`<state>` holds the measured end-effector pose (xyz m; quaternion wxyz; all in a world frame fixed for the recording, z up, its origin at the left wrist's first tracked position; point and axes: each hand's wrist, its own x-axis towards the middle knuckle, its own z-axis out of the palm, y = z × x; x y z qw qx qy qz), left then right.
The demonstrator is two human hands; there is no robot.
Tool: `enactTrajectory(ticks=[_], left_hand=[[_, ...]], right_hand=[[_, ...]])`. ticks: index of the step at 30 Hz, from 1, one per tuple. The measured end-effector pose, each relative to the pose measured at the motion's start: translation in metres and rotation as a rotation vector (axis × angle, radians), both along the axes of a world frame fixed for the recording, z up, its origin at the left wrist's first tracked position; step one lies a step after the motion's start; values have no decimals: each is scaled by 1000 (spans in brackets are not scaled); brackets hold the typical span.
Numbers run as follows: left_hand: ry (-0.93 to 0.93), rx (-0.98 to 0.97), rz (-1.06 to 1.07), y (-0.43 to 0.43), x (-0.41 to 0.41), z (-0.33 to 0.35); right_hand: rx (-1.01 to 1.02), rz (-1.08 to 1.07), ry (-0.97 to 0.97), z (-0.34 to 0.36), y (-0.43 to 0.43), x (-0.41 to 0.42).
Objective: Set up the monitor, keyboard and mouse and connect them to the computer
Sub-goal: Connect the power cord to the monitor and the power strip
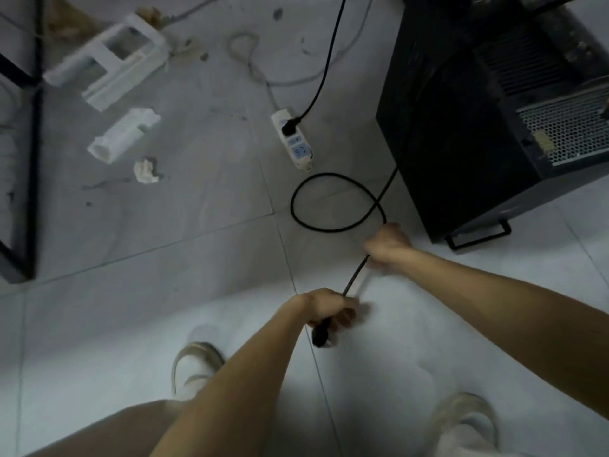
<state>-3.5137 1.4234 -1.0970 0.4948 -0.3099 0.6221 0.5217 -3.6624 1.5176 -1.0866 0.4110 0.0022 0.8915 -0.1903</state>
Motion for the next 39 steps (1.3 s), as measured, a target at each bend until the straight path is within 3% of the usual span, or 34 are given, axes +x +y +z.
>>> enactTrajectory(ticks=[3,6,9,12,14,16,18,20,24,26,28,30,36,39], left_hand=[[72,8,132,-30,-14,19],[82,-18,95,-86,-41,52],[68,-214,-167,-133,-68,93],[271,-569,-465,-153,-94,116],[422,-708,-562,-152,-106,122],[504,-730,-569,-143,-116,121],[568,-691,-463,-135,-124,118],[619,-565,-189,-136,-127,113],[536,-210,403,-147,-120,103],[528,-149,555,-148,-118,95],[543,-129,660,-146,-120,89],[561,-104,704,-145,-125,84],[475,-129,489,-155,-149,65],[432,-273,565,-158,-165,42]], right_hand=[[-83,-117,66,7,-9,-21],[171,337,173,35,-16,-29],[539,849,19,60,-26,-25],[523,987,-109,73,-43,-21],[257,904,-75,72,-54,-25],[-120,678,-90,66,-64,-31],[-446,344,-187,64,-69,-37],[-581,170,-199,60,-67,-43],[-423,260,41,46,-57,-56],[-434,240,16,44,-60,-57],[-525,73,-136,54,-66,-56],[-604,-65,-263,59,-72,-60],[-639,-145,-242,32,-81,-71],[-592,-276,-145,19,-93,-76]])
